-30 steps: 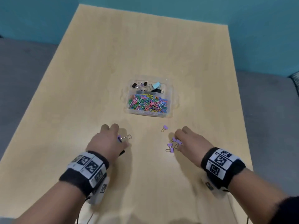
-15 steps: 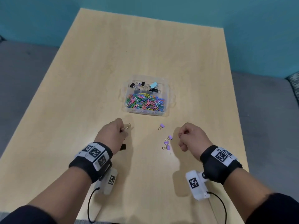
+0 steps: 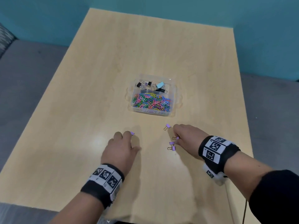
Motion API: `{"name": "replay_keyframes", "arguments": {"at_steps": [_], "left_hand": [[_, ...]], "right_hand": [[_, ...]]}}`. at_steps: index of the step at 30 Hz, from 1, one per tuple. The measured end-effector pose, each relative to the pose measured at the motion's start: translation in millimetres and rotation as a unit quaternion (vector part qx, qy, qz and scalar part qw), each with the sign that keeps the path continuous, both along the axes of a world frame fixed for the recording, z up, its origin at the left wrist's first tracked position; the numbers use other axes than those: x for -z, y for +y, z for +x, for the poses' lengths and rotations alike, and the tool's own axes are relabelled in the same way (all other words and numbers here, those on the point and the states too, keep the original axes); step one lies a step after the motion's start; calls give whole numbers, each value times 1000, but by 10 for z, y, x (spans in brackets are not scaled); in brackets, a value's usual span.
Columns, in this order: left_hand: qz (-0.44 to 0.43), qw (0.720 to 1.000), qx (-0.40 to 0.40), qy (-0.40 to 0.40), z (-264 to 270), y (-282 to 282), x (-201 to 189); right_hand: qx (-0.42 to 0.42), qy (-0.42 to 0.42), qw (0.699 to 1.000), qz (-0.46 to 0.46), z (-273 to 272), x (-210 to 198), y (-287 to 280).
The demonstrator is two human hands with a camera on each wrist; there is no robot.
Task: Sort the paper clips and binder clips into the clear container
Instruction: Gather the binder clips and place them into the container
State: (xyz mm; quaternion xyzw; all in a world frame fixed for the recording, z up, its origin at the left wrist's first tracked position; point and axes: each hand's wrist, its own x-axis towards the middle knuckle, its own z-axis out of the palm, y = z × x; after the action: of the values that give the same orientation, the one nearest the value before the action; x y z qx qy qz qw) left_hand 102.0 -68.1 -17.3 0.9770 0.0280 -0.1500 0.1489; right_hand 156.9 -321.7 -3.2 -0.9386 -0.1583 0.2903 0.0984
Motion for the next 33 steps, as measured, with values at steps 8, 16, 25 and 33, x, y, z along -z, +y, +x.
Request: {"name": "replay_keyframes", "arguments": {"at_steps": [8,16,25,33], "left_hand": [[-104,993,-51,-24,158,28,-245],[-117,986,-5,-119,1570,-143,-654],[-61,993,83,-59,2234,-493,-435],[-78,992,41,-93,1781,51,-530]], "right_hand": [[506,118,742,424,29,-27,-69],[486,104,787,365,245,110,81],[253,-6,966,59,358,100,341],[222,36,974,2,450,95,385]]}}
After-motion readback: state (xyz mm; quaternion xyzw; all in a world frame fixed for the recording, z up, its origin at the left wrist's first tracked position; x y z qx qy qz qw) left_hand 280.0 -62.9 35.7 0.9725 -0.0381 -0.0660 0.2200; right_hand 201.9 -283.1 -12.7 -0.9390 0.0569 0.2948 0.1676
